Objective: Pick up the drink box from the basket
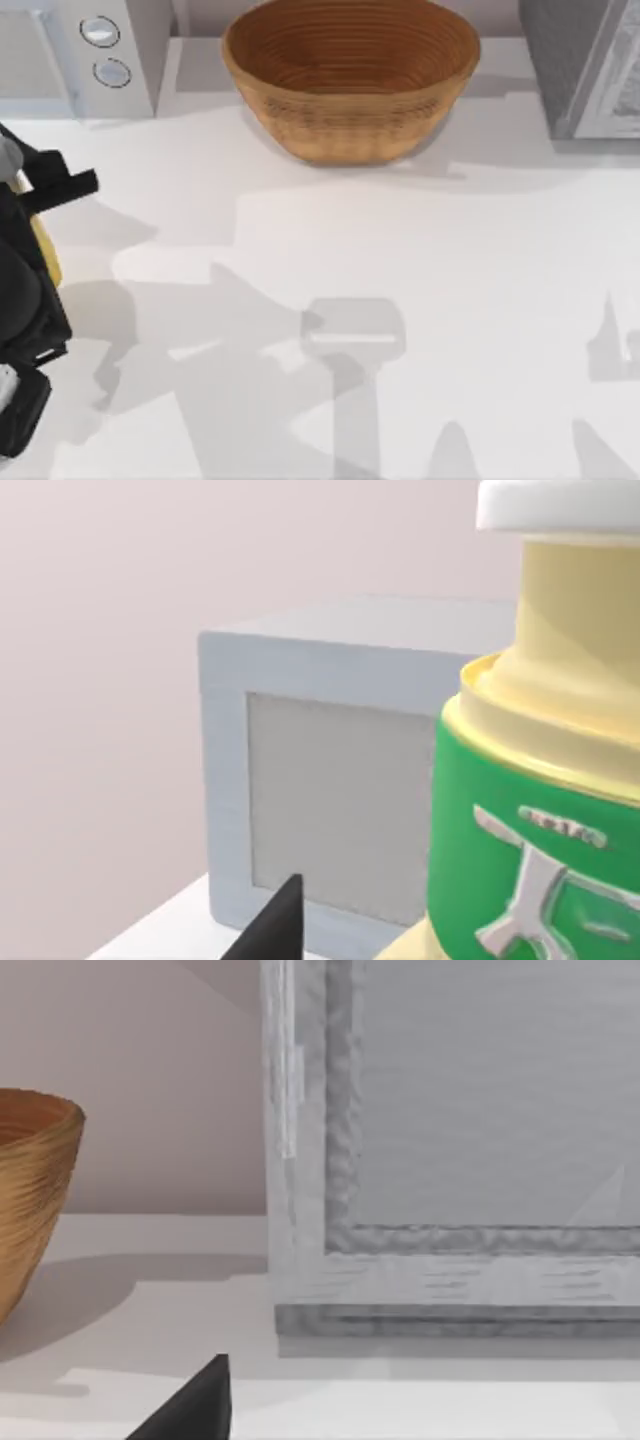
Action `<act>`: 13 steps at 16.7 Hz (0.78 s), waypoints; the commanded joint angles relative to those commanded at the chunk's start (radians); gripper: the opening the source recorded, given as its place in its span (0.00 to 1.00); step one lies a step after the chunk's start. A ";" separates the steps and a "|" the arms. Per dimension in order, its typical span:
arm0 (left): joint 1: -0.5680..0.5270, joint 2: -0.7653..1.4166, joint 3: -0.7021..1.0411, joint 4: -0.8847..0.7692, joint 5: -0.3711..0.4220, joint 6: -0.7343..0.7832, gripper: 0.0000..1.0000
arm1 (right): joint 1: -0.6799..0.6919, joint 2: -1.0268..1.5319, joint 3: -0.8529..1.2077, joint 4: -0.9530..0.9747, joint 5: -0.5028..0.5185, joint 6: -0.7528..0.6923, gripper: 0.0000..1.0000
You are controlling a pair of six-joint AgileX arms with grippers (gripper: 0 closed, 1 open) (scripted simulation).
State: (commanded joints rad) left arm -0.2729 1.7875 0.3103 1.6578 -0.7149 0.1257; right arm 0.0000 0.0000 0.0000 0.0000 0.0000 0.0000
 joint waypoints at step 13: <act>0.004 0.005 0.001 0.005 0.004 -0.002 0.68 | 0.000 0.000 0.000 0.000 0.000 0.000 1.00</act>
State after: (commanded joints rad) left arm -0.2685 1.7926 0.3115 1.6627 -0.7105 0.1239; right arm 0.0000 0.0000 0.0000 0.0000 0.0000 0.0000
